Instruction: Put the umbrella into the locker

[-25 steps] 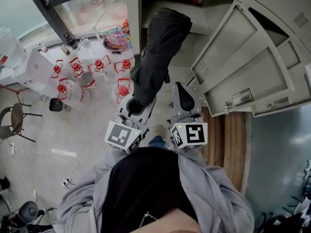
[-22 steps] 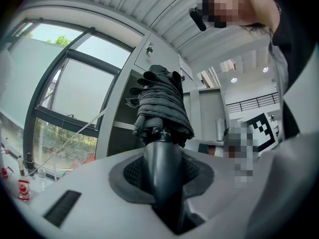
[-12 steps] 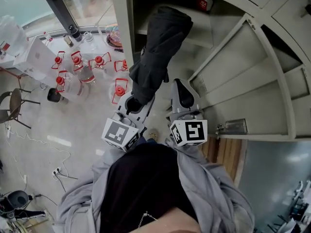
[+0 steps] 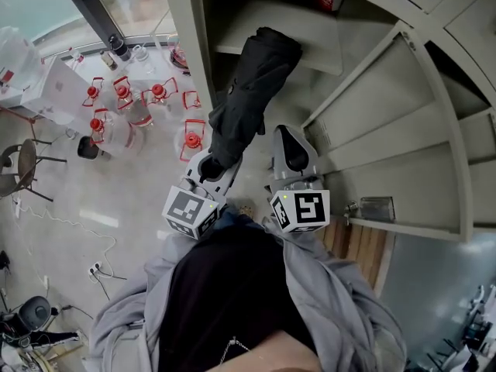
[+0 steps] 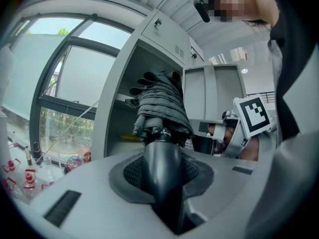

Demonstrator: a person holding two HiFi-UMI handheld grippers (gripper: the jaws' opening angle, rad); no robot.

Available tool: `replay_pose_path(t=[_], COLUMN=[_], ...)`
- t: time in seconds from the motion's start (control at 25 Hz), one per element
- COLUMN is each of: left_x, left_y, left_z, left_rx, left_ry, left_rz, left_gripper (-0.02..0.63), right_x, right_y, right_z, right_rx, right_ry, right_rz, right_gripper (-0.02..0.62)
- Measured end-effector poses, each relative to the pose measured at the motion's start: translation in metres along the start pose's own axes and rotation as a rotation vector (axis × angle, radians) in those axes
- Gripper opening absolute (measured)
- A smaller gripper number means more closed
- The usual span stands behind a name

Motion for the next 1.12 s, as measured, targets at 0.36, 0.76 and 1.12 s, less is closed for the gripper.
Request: replay_pose_path(t=[0.36, 0.76, 1.12], left_x=[0.041, 0.079, 0.102], left_y=[0.007, 0.003, 0.009], left_z=[0.006, 0.0, 0.007], left_rx=[0.036, 0.1, 0.083], left_ry=[0.135, 0.238, 0.342], left_rz=[-0.01, -0.029, -0.129], left_gripper=[0.091, 0.091, 0.091], right_x=[0.02, 0.036, 0.04], right_y=[-0.014, -0.017, -0.024], right_z=[0.007, 0.008, 0.013], right_rx=[0.056, 0.095, 0.102], right_ry=[0.035, 0.076, 0.086], right_rz=[0.034, 0.046, 0.053], right_gripper=[0.003, 0.003, 0.003])
Point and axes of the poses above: the fingertips, and each gripper's own axes: z forward along the fingers, y to its left, x out of its underside, the point moved 1 cm from there along -z, backward along the fingers, and after that the axes turned 15 degrees about z, right-handed, at the moved point
